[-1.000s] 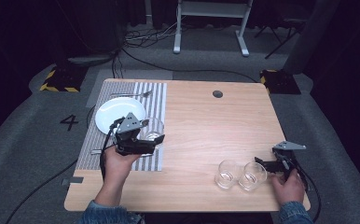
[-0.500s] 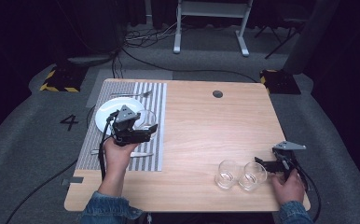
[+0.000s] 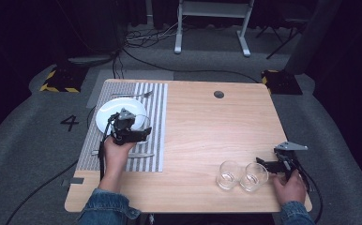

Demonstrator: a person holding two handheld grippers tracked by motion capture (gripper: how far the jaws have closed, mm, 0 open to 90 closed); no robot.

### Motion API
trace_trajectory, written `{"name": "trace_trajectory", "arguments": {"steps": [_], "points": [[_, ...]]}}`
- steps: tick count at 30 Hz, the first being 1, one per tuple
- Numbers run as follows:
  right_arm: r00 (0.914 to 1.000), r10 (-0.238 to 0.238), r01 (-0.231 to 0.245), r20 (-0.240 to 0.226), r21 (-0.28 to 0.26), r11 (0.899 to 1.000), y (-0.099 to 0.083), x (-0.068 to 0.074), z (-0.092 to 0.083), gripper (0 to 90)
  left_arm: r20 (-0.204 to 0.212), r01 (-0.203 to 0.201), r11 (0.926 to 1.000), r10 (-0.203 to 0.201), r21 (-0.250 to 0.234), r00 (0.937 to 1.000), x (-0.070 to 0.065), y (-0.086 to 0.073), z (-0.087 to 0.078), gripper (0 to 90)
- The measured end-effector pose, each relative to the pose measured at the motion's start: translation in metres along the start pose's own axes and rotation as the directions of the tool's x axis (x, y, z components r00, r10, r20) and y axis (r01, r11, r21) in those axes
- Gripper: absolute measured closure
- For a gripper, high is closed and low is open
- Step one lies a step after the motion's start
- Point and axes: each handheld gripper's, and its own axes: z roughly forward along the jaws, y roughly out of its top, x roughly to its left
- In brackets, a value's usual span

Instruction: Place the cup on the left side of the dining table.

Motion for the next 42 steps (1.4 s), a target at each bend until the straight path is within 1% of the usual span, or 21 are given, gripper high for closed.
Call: {"name": "trace_trajectory", "arguments": {"steps": [3,5,7,9,12,14,19,23,25,26,27,28,32,33,38,42], "points": [[1.0,0.0,0.0,0.0,0.0,1.0,0.0,0.0,0.0,5.3,-0.008,-0.006,0.9994,0.006,0.034,0.9999,0.001,-0.002,0.006,19.0],[1.0,0.0,0.0,0.0,0.0,1.0,0.0,0.0,0.0,5.3,-0.019,-0.017,0.9976,0.018,0.067,0.9997,0.001,-0.003,0.011,19.0],[1.0,0.0,0.0,0.001,0.0,1.0,0.0,0.0,0.0,5.3,-0.028,-0.022,0.9961,0.024,0.086,0.9993,0.0,-0.005,0.014,19.0],[1.0,0.001,-0.001,0.001,0.0,1.0,0.0,0.0,0.0,5.3,-0.028,-0.026,0.9945,0.029,0.101,0.9992,0.0,-0.006,0.017,19.0],[1.0,0.001,-0.001,0.001,0.0,1.0,0.0,0.0,0.0,5.3,-0.026,-0.029,0.9935,0.032,0.11,0.9992,-0.001,-0.008,0.019,19.0],[1.0,0.001,-0.001,0.0,0.0,1.0,0.0,0.0,0.0,5.3,-0.033,-0.035,0.9929,0.039,0.114,0.9987,-0.003,-0.01,0.02,18.9],[1.0,0.001,-0.001,0.001,0.0,1.0,0.0,0.0,0.0,5.3,-0.03,-0.053,0.9897,0.057,0.133,0.9979,-0.004,-0.011,0.022,18.8],[1.0,0.0,0.0,0.001,0.0,1.0,0.0,0.0,0.0,5.3,-0.031,-0.057,0.9893,0.061,0.134,0.9976,-0.005,-0.011,0.022,18.8],[1.0,0.0,0.0,0.001,0.0,1.0,0.0,0.0,0.0,5.3,-0.031,-0.05,0.9886,0.055,0.142,0.998,-0.004,-0.011,0.022,18.6],[1.0,0.001,-0.001,0.001,0.0,1.0,0.0,0.0,0.0,5.3,-0.05,-0.039,0.985,0.048,0.168,0.9976,-0.003,-0.012,0.023,18.1],[1.0,0.001,-0.001,0.001,0.0,1.0,0.0,0.0,0.0,5.3,-0.05,-0.039,0.985,0.048,0.168,0.9976,-0.003,-0.012,0.023,17.2],[1.0,0.0,0.0,0.001,0.0,1.0,0.0,0.0,0.0,5.3,-0.048,-0.043,0.9831,0.052,0.178,0.9975,-0.003,-0.013,0.024,17.2],[1.0,0.0,0.0,0.0,0.0,1.0,0.0,0.0,0.0,5.3,-0.057,-0.045,0.9846,0.055,0.169,0.9969,-0.004,-0.013,0.023,17.1],[1.0,0.001,-0.001,0.0,0.0,1.0,0.0,0.0,0.0,5.3,-0.057,-0.042,0.9864,0.052,0.159,0.9971,-0.005,-0.013,0.022,16.8],[1.0,0.001,-0.001,0.0,0.0,1.0,0.0,0.0,0.0,5.3,-0.056,-0.04,0.9905,0.048,0.131,0.9973,-0.005,-0.012,0.017,16.1],[1.0,0.001,-0.001,0.0,0.0,1.0,0.0,0.0,0.0,5.3,-0.055,-0.043,0.9918,0.05,0.121,0.9973,-0.006,-0.012,0.013,16.0]]}}
